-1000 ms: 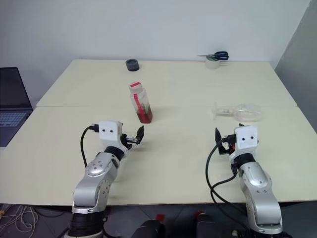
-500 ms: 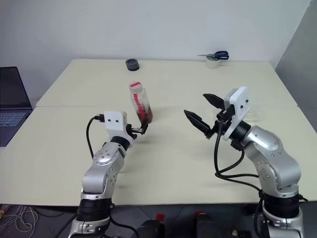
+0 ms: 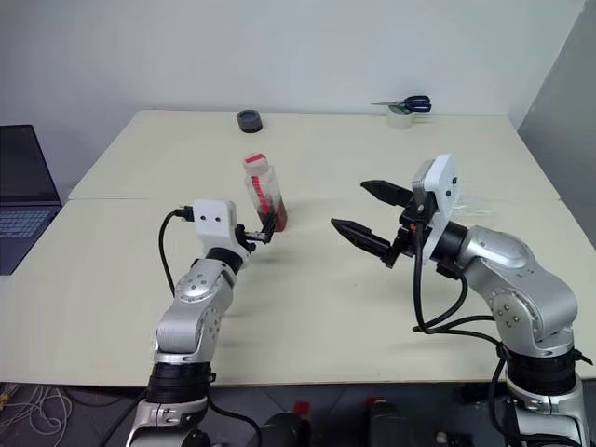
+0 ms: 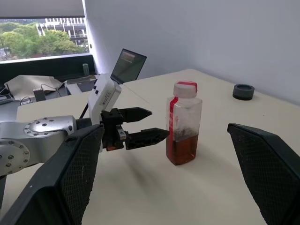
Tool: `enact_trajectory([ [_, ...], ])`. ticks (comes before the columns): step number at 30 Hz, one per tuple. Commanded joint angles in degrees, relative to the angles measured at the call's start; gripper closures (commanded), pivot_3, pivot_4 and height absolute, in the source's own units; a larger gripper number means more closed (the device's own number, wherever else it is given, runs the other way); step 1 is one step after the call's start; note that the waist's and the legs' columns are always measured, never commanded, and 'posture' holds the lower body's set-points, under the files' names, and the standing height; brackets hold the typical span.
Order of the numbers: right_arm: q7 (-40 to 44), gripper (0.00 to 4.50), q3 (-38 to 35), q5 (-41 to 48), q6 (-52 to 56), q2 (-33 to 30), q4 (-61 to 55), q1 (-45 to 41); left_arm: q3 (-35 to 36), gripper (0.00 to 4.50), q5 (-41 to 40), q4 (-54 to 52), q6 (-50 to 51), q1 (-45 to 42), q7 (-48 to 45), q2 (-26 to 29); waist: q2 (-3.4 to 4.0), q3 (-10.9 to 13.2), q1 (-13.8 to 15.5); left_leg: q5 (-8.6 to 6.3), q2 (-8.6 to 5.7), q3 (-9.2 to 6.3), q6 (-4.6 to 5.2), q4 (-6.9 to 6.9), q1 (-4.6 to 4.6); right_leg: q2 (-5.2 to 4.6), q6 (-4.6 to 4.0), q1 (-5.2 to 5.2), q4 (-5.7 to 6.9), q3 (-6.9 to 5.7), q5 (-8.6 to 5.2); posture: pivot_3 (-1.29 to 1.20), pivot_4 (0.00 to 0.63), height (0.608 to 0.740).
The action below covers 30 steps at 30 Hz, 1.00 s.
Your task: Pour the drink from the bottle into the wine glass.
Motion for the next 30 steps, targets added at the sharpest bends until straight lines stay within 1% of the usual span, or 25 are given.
enact_trajectory([
  [1, -0.9, 0.00, -0.3, 1.3, -0.5, 0.2, -2.8, 0.4, -0.1, 0.06, 0.2, 0.3, -2.6, -2.1, -0.4, 0.0, 0.00, 0.0, 0.0, 0.00, 0.00, -0.01, 0.00, 0.00, 0.00, 0.00, 0.00, 0.00, 0.00, -0.01, 0.00, 0.00, 0.150, 0.740],
  [10, -2.9, 0.00, 0.3, 1.3, -0.4, 0.9, -3.7, 0.7, 0.0, 0.06, 0.3, 7.9, -7.2, -6.9, -1.1, 0.0, -0.01, 0.0, 0.0, 0.00, 0.00, 0.00, 0.00, 0.00, -0.01, 0.00, 0.00, -0.01, 0.00, 0.00, 0.00, 0.00, 0.150, 0.740],
  [19, -5.4, 0.00, -0.2, 1.7, 0.1, 0.4, -4.5, 0.5, 0.3, 0.06, 0.6, 18.8, -13.3, -12.7, -3.1, 1.9, -0.01, 0.0, 0.0, 0.00, -0.01, 0.00, 0.00, 0.00, -0.01, 0.00, 0.00, -0.02, 0.00, -0.01, 0.00, 0.00, 0.150, 0.740],
  [24, -6.1, 0.00, -0.1, 2.1, 0.2, 0.0, -4.7, 0.3, 0.5, 0.06, 1.0, 27.4, -17.8, -17.4, -3.7, 2.0, -0.03, 0.0, 0.0, 0.00, -0.02, -0.01, 0.00, 0.01, -0.02, 0.00, 0.00, -0.02, 0.00, -0.03, 0.00, 0.00, 0.150, 0.740],
  [30, -7.1, 0.00, -0.9, 2.4, 0.3, -0.6, -4.2, 0.2, 1.0, 0.06, 1.5, 32.3, -21.5, -20.1, -3.4, 2.2, -0.03, 0.0, 0.0, 0.00, -0.01, 0.00, 0.00, 0.00, -0.02, 0.00, 0.00, -0.05, 0.00, 0.00, 0.00, 0.00, 0.150, 0.740],
])
